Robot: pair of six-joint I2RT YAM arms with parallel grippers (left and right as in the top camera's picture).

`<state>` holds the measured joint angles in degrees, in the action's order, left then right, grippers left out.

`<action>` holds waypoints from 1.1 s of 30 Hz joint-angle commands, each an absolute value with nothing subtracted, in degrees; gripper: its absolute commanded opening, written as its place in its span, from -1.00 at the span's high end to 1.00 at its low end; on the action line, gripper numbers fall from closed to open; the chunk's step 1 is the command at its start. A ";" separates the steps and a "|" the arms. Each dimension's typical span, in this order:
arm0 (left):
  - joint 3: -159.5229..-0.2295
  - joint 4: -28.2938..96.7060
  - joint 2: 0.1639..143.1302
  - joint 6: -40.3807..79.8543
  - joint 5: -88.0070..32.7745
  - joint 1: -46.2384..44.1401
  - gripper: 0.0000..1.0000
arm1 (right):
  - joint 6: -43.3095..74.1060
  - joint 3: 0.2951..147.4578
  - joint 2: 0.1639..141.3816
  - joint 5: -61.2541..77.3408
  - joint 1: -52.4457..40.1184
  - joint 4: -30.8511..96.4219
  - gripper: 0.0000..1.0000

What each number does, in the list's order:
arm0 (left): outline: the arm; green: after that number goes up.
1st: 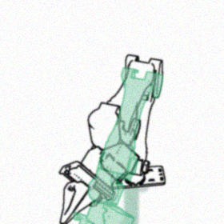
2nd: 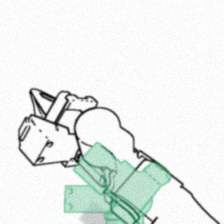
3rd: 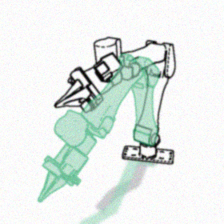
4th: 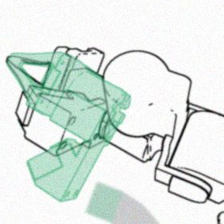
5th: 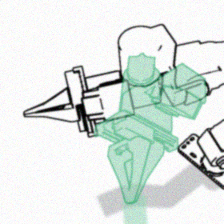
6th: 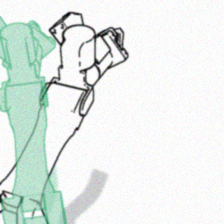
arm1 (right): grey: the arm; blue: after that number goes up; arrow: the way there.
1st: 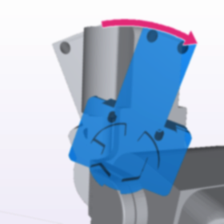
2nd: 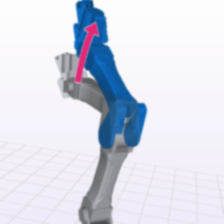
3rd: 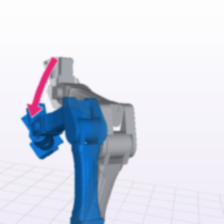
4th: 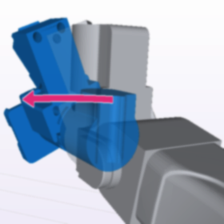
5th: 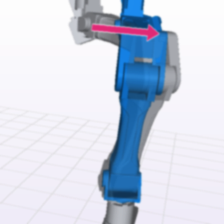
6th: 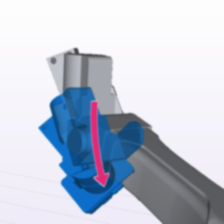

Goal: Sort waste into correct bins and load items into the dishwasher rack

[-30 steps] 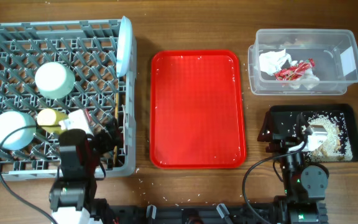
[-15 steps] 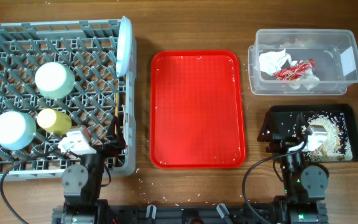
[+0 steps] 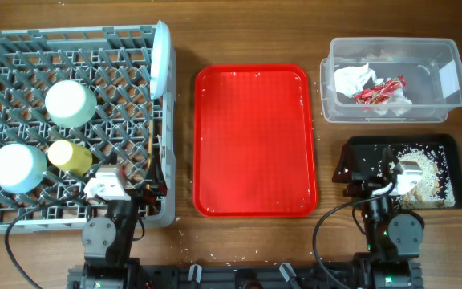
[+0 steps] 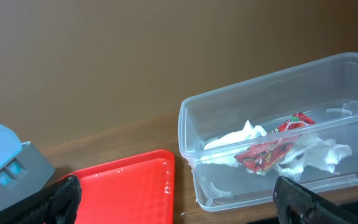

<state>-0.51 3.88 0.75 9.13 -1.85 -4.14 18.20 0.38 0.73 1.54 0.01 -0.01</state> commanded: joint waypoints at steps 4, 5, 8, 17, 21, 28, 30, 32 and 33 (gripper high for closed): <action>-0.32 4.16 0.16 3.62 -3.57 -6.57 -1.00 | 17.61 0.30 0.21 2.66 0.30 -0.14 -0.99; -0.32 4.16 0.16 3.62 -3.57 -6.63 -1.00 | 17.61 0.30 0.21 2.66 0.30 -0.14 -1.00; -0.32 4.16 0.16 3.62 -3.57 -6.66 -1.00 | 17.61 0.30 0.21 2.66 0.30 -0.14 -0.99; -0.32 4.16 0.16 3.62 -3.57 -6.66 -1.00 | 17.58 0.30 0.21 2.66 0.30 -0.14 -0.99; -0.32 4.16 0.16 3.62 -3.57 -6.63 -1.00 | 17.58 0.30 0.21 2.66 0.30 -0.14 -1.00; -0.32 4.16 0.16 3.62 -3.57 -6.63 -1.00 | 17.61 0.30 0.21 2.66 0.30 -0.14 -0.99; -0.34 4.16 0.16 3.62 -3.57 -6.63 -1.00 | 17.61 0.30 0.21 2.66 0.30 -0.14 -0.99; -0.32 4.16 0.16 3.62 -3.57 -6.63 -1.00 | 17.61 0.30 0.21 2.66 0.30 -0.14 -1.00; -0.32 4.16 0.16 3.62 -3.57 -6.63 -1.00 | 17.58 0.30 0.21 2.66 0.30 -0.14 -0.99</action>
